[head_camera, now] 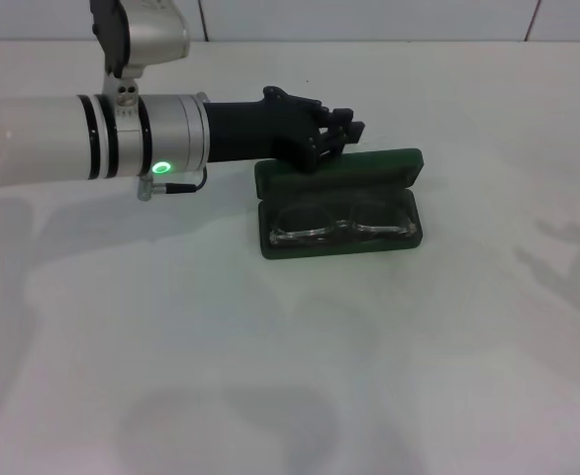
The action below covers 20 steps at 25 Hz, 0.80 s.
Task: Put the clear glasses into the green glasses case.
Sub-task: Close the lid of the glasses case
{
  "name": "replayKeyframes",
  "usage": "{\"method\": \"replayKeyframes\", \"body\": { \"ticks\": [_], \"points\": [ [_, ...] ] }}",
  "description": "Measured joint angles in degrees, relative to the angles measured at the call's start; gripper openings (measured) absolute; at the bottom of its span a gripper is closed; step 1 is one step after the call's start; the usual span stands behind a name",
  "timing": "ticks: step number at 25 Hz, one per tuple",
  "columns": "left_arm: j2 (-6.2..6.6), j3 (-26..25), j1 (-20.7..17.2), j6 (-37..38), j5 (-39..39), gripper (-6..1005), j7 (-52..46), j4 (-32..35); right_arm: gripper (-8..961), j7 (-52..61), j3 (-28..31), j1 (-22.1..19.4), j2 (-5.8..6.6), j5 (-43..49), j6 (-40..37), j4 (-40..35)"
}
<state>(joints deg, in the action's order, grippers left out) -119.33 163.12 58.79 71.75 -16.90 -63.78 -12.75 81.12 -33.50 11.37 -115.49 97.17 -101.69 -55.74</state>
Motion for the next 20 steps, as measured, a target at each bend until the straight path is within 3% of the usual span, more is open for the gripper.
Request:
{"method": "replayKeyframes", "body": {
  "ticks": [12, 20],
  "points": [
    [-0.26, -0.1, -0.7, -4.0, -0.1, 144, 1.1, 1.5, 471, 0.0, -0.3, 0.1, -0.09, 0.0, 0.1, 0.9],
    [-0.29, -0.1, -0.7, -7.2, 0.5, 146, 1.1, 2.7, 471, 0.0, -0.3, 0.3, -0.02, 0.0, 0.4, 1.6]
  ]
}}
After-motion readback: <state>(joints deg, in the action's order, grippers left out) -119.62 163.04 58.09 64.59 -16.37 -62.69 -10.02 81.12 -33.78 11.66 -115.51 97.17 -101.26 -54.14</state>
